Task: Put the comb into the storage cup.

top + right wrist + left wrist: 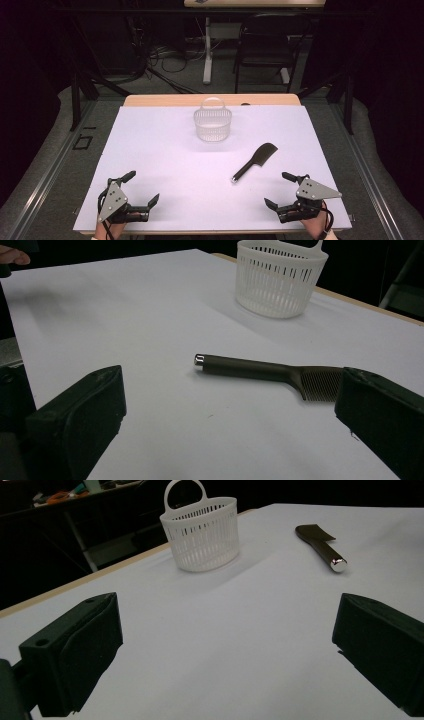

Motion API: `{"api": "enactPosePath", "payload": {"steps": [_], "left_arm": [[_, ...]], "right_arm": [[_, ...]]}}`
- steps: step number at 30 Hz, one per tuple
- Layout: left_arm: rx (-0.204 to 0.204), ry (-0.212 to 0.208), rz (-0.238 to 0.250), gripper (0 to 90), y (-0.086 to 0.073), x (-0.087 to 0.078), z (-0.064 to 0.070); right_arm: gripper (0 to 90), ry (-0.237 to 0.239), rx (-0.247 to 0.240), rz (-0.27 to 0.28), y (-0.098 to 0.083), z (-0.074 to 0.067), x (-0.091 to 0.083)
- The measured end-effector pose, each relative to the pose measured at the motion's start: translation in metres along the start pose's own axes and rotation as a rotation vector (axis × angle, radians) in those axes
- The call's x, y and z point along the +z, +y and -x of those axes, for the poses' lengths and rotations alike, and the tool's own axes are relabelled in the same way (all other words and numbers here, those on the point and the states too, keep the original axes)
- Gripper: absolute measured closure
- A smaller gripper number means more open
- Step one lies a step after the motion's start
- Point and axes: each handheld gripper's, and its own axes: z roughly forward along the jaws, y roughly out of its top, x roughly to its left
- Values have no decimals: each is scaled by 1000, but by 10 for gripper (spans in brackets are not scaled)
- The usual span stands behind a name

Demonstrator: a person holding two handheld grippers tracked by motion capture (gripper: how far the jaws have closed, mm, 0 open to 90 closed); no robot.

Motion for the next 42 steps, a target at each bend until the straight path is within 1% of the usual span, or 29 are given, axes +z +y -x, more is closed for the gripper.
{"api": "enactPosePath", "payload": {"steps": [1, 8, 10, 12, 13, 15, 18, 21, 22, 24, 25, 33, 35, 42], "left_arm": [[1, 2, -2, 0, 0, 0, 0], [3, 0, -5, 0, 0, 2, 0], [3, 0, -6, 0, 0, 2, 0], [6, 1, -10, 0, 1, 2, 1], [6, 1, -10, 0, 1, 2, 1], [7, 2, -9, 0, 1, 2, 1], [6, 3, -11, 0, 0, 3, 0], [1, 2, -10, 0, 0, 3, 0], [0, 1, -13, 0, 0, 3, -1], [-1, -1, -12, 0, 0, 3, 0], [2, 4, -10, 0, 0, 3, 0], [-3, 6, -14, 0, 0, 3, -1], [-2, 5, -16, 0, 0, 3, -1], [-3, 5, -19, 0, 0, 3, -2]], "right_arm": [[0, 2, 0, 4, 0, 0, 1], [0, 15, 3, -30, 1, -3, 7], [0, 20, 0, -30, 1, -3, 9], [0, 30, 10, -54, 2, -3, 15], [0, 30, 10, -54, 2, -3, 15], [0, 39, -2, -68, 3, -3, 22], [0, 53, 5, -76, 5, -2, 27], [0, 60, 3, -76, 6, -2, 30], [0, 61, -7, -81, 7, -2, 34], [0, 62, -3, -78, 8, -2, 35], [0, 64, -10, -80, 10, -2, 38], [0, 65, -11, -83, 14, -1, 47], [0, 71, 1, -80, 15, -1, 50], [0, 87, 9, -90, 18, 0, 57]]}}
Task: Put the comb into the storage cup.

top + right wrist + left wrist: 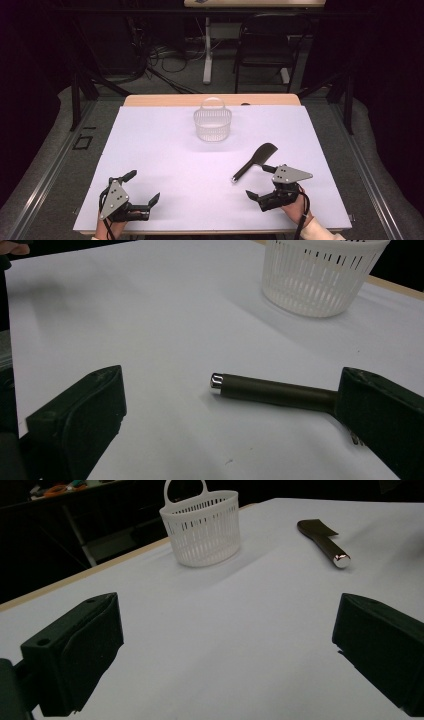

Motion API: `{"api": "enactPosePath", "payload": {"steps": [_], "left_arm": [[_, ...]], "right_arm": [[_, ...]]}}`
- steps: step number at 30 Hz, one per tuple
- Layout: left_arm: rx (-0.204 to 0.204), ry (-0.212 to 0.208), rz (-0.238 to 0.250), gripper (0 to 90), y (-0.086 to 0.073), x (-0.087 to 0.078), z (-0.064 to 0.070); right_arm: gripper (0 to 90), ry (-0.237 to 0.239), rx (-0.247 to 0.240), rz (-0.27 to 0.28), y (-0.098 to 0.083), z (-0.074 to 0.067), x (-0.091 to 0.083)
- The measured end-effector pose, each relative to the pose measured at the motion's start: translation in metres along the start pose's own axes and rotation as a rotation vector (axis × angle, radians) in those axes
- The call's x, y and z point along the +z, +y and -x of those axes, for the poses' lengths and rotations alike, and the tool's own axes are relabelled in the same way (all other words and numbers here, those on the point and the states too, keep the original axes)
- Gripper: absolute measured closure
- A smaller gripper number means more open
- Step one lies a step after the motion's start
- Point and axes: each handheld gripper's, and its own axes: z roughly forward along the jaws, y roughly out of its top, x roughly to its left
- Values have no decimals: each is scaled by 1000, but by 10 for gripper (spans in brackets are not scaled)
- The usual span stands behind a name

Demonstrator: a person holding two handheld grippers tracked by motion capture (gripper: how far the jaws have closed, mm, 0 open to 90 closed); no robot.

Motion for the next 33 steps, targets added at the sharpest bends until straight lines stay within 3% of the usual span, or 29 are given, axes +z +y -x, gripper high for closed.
{"api": "enactPosePath", "payload": {"steps": [24, 33], "left_arm": [[4, 8, -1, 0, 0, -1, -1], [6, 13, 0, 0, 0, -1, 0]], "right_arm": [[0, 1, -8, -42, 12, 2, 26], [0, 1, 10, -53, 14, 5, 31]]}}
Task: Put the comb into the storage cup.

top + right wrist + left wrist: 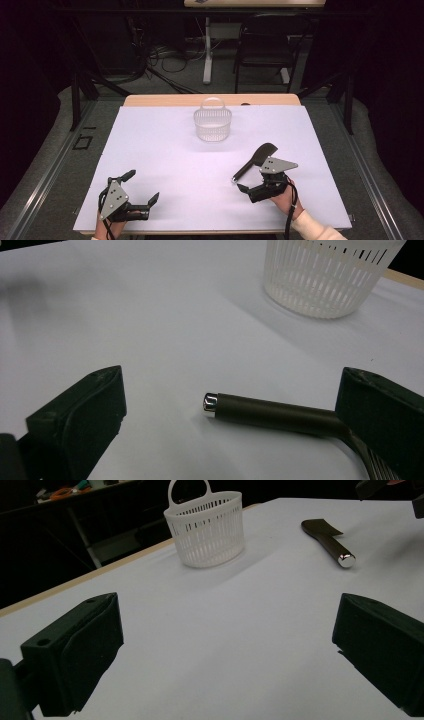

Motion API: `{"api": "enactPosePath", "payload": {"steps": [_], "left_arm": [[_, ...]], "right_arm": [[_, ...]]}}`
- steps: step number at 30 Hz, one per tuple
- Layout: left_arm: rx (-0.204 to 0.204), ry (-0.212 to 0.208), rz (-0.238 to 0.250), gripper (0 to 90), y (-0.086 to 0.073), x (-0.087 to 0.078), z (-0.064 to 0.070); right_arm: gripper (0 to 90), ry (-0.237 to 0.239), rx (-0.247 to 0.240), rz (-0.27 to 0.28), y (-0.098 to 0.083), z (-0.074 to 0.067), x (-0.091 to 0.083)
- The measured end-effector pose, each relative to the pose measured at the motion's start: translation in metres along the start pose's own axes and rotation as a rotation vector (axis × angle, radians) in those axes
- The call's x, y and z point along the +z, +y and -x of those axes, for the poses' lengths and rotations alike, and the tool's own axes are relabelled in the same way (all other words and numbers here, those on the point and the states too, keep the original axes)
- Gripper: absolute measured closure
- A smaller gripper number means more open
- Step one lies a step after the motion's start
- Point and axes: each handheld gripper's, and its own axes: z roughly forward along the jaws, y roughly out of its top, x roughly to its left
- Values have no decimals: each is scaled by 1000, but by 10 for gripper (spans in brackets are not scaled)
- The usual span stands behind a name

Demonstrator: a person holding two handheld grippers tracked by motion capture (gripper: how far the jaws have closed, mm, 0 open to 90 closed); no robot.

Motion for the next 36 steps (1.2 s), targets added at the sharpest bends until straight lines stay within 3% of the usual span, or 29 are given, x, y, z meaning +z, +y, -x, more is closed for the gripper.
{"api": "enactPosePath", "payload": {"steps": [30, 36], "left_arm": [[6, -2, 1, 0, 0, 0, -1], [6, 0, -2, 0, 0, 0, -2]], "right_arm": [[10, 1, 20, -79, 12, 8, 37], [82, -4, 15, -89, 15, 10, 44]]}}
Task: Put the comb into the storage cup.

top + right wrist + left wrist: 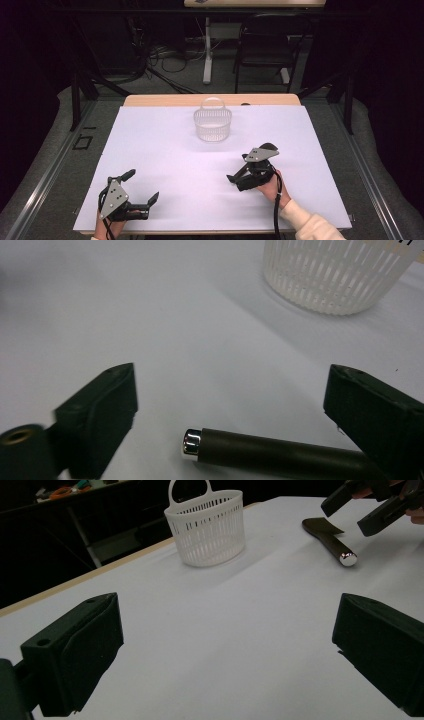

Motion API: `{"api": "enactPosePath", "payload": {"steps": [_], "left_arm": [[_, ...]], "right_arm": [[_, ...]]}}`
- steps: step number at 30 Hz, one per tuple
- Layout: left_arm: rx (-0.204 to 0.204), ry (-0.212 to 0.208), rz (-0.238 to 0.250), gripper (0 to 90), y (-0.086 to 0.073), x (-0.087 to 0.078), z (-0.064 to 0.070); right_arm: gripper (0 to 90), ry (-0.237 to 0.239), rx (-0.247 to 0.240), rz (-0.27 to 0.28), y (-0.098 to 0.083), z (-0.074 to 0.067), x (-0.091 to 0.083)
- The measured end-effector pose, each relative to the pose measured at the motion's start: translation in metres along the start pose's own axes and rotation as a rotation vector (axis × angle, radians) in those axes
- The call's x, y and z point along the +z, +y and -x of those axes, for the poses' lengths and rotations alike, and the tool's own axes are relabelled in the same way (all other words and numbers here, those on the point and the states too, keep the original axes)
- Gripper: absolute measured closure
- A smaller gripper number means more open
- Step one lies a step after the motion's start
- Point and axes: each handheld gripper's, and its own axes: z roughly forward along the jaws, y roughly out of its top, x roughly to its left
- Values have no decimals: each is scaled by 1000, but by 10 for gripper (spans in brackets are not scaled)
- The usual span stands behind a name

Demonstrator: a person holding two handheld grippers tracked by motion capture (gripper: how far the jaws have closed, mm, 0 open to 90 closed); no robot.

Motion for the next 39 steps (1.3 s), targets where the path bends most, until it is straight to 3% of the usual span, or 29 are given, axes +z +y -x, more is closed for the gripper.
{"api": "enactPosePath", "payload": {"steps": [1, 3, 6, 9, 12, 14, 15, 16, 24, 30, 39], "left_arm": [[1, 1, 1, 0, 0, 0, 0], [-4, 1, -1, 0, 0, 0, 0], [-2, 1, -1, 0, 0, 0, 0], [-2, -1, -4, 0, 0, 0, 0], [0, -2, -4, 0, 0, 0, 0], [-1, -5, -7, 0, 0, 1, 0], [-1, -4, -9, 0, 0, 1, 0], [0, -5, -11, 0, 0, 1, 0], [-1, -3, -11, 1, 0, 1, 0], [1, -2, -13, 1, 0, 1, 1], [1, -13, -22, 1, 0, 2, 1]], "right_arm": [[144, -2, -4, -12, 1, 1, 3], [152, -5, -3, -14, 1, 1, 4], [254, -14, -12, -31, 2, 0, 8], [449, -35, -36, -51, 3, -1, 12], [632, -18, -39, -75, 4, 0, 16], [817, 4, -56, -96, 4, 0, 18], [817, 4, -56, -96, 4, 0, 18], [871, 1, -67, -105, 5, -1, 19], [900, -24, -104, -169, 7, -2, 27], [900, -15, -108, -206, 7, -3, 31], [900, 37, -104, -264, 7, -6, 32]]}}
